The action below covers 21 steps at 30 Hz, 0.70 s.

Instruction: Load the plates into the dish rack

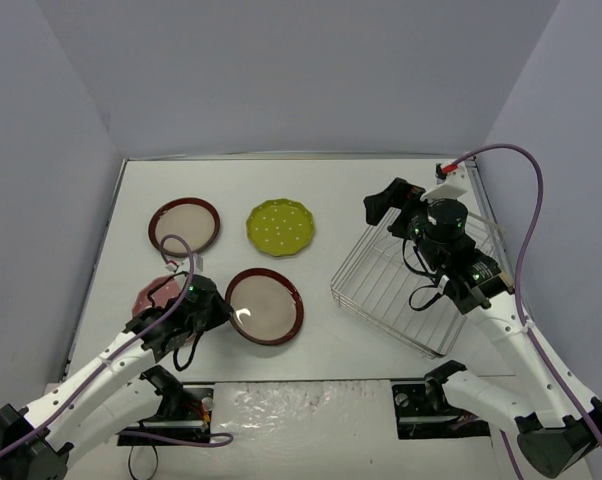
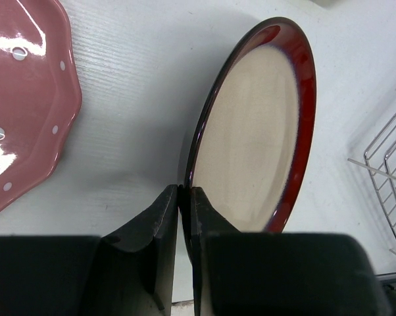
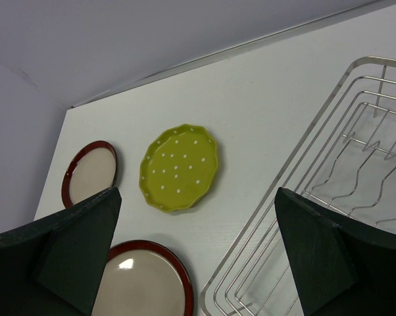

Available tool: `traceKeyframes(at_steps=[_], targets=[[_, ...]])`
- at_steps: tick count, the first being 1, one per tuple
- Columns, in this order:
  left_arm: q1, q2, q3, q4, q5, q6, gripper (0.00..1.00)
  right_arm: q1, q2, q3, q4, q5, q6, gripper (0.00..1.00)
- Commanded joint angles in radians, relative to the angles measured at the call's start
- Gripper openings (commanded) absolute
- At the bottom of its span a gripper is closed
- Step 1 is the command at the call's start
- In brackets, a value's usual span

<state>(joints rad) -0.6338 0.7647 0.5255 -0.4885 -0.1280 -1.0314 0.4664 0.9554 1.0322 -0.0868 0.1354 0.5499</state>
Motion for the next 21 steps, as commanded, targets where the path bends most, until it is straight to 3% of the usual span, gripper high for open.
traceKeyframes(at_steps=[1, 21], targets=[[-0.003, -0.023, 0.108, 0.135, 0.019, -0.011, 0.0, 0.005, 0.001, -0.005, 0.062, -0.059, 0.01, 1.0], [-0.001, -0.093, 0.177, 0.103, 0.025, 0.014, 0.0, 0.019, 0.01, -0.055, 0.069, -0.095, 0.023, 1.0]])
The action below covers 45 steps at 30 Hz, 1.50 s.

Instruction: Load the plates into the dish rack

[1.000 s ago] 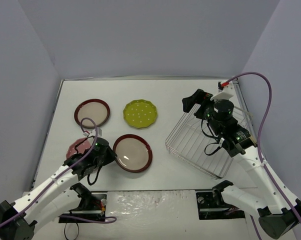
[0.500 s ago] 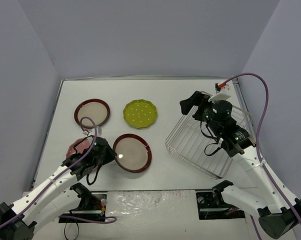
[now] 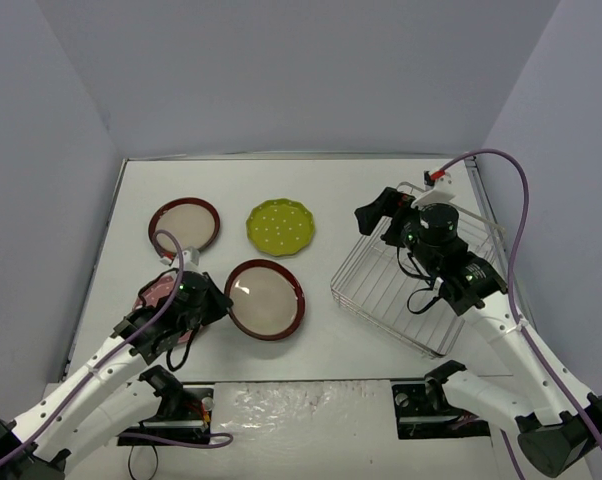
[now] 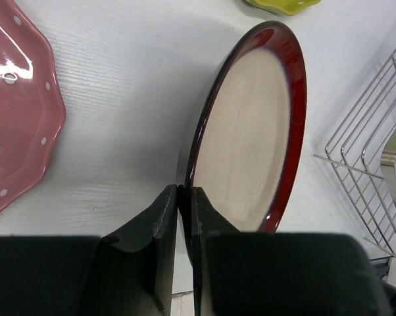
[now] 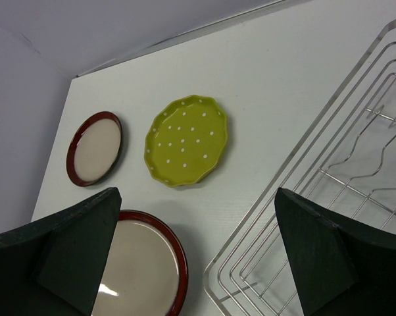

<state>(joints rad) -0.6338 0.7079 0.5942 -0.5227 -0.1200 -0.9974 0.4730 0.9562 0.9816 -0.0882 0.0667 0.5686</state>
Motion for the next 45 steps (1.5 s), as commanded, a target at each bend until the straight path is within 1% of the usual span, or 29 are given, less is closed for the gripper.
traceKeyframes(at_steps=[1, 7, 11, 27, 35, 45], targets=[[-0.003, -0.039, 0.112, 0.136, 0.016, -0.02, 0.0, 0.013, 0.012, -0.005, 0.071, -0.034, 0.002, 1.0], [-0.001, -0.054, 0.151, 0.119, 0.008, -0.01, 0.0, 0.016, 0.015, -0.021, 0.075, -0.056, 0.007, 1.0], [-0.001, -0.059, 0.174, 0.112, 0.007, -0.006, 0.0, 0.015, 0.016, -0.044, 0.082, -0.134, 0.019, 1.0], [-0.001, -0.055, 0.273, 0.125, -0.006, -0.001, 0.0, 0.041, 0.021, -0.169, 0.239, -0.302, 0.092, 1.0], [-0.001, -0.041, 0.304, 0.136, -0.009, -0.001, 0.0, 0.088, 0.042, -0.233, 0.365, -0.377, 0.148, 1.0], [0.001, -0.042, 0.342, 0.137, -0.02, 0.005, 0.0, 0.175, 0.129, -0.269, 0.5, -0.388, 0.181, 1.0]])
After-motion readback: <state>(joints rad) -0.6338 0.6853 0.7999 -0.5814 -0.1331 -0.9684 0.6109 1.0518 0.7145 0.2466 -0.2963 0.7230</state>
